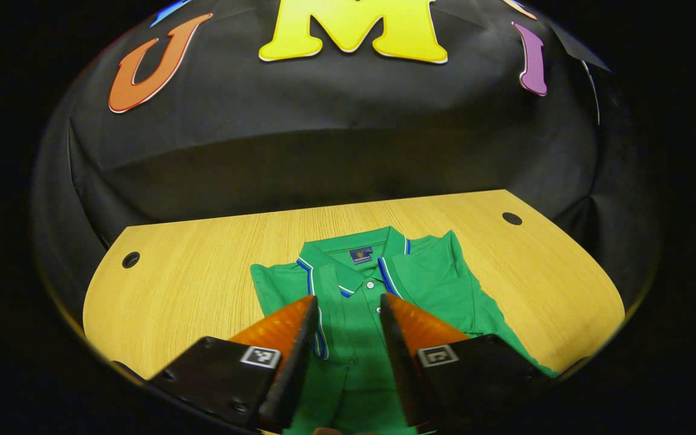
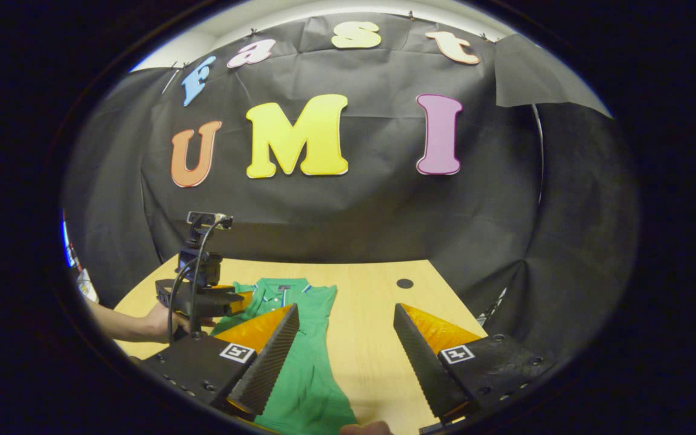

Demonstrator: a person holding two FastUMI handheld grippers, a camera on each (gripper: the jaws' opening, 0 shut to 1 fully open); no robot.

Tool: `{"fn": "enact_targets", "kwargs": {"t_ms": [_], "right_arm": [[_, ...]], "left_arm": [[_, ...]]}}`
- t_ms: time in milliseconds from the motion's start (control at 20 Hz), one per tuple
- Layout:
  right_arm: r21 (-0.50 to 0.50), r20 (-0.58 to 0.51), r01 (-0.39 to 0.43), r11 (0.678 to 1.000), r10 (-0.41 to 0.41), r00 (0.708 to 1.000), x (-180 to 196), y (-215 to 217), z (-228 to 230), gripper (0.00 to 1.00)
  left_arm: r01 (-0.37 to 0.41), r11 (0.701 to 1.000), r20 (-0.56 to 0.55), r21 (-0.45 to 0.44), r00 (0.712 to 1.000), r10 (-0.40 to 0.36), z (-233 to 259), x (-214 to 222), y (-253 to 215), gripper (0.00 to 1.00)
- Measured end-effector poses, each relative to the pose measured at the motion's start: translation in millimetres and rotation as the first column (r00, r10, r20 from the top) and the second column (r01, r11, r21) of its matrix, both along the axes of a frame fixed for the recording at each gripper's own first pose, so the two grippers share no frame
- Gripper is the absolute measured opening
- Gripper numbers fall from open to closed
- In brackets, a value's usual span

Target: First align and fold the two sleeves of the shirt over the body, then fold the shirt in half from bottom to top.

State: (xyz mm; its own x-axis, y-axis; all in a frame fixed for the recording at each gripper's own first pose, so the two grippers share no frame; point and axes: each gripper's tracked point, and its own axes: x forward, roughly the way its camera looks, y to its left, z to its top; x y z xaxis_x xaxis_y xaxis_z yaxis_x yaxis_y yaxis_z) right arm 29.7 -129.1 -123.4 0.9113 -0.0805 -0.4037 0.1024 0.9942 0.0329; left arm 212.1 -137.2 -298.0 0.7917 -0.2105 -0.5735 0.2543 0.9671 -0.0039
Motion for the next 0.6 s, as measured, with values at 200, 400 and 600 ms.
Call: {"fn": "enact_targets", "kwargs": {"t_ms": [200, 400, 600], "right_arm": [[0.005, 0.011, -0.037, 0.999, 0.037, 0.999, 7, 14, 2, 0.96], [0.004, 0.023, -0.084, 0.996, 0.084, 0.996, 9, 33, 5, 0.96], [-0.002, 0.045, -0.108, 0.994, 0.108, 0.993, 0, 45, 12, 0.96]], "left_arm": [[-0.044, 0.999, 0.064, -0.01, 0.997, 0.044, 26, -9, 19, 1.0], [-0.109, 0.993, 0.097, -0.041, 0.989, 0.112, 54, -33, 42, 1.0], [-0.165, 0.985, 0.191, -0.044, 0.967, 0.171, 100, -69, 70, 1.0]]}}
